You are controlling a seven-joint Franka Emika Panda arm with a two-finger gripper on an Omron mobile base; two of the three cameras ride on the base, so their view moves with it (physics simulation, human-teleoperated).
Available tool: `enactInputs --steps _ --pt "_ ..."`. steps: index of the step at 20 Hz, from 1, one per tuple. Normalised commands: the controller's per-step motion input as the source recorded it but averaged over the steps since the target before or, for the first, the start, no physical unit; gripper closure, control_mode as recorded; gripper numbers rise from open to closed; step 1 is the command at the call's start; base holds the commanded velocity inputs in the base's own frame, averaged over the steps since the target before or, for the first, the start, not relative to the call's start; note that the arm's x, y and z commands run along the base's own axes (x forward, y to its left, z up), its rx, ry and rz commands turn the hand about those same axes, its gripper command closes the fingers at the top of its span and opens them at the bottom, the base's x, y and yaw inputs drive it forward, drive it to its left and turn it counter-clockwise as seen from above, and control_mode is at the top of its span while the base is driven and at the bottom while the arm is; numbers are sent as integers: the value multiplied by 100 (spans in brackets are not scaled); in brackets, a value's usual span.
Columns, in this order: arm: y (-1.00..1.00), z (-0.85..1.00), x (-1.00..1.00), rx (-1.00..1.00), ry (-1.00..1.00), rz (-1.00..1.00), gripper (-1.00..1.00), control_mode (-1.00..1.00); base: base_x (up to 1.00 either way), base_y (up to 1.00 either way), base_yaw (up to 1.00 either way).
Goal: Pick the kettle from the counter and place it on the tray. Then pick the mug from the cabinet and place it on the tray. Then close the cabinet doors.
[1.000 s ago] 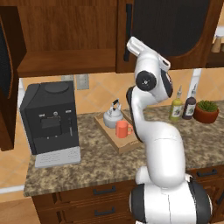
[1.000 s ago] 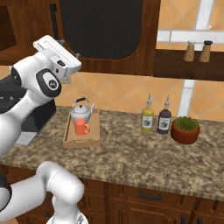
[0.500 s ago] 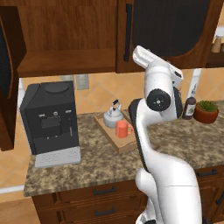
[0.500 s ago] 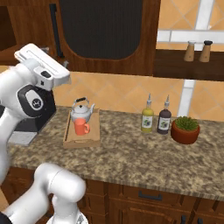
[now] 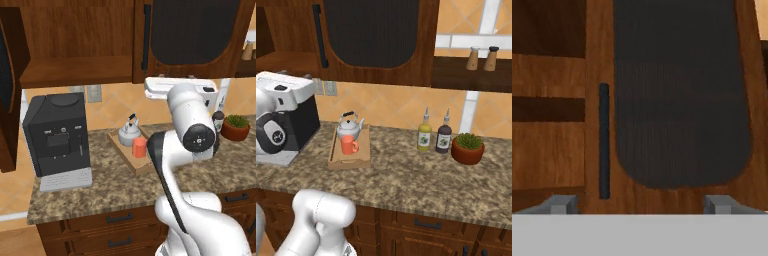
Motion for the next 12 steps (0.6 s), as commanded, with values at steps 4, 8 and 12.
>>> enactInputs --steps 4,8,12 --pt "44 -2 -66 -67 8 10 -100 -100 0 0 0" --pt "44 -1 -49 -64 8 13 -100 -100 0 0 0" --pt "30 0 -42 -51 1 13 -100 -100 0 0 0"
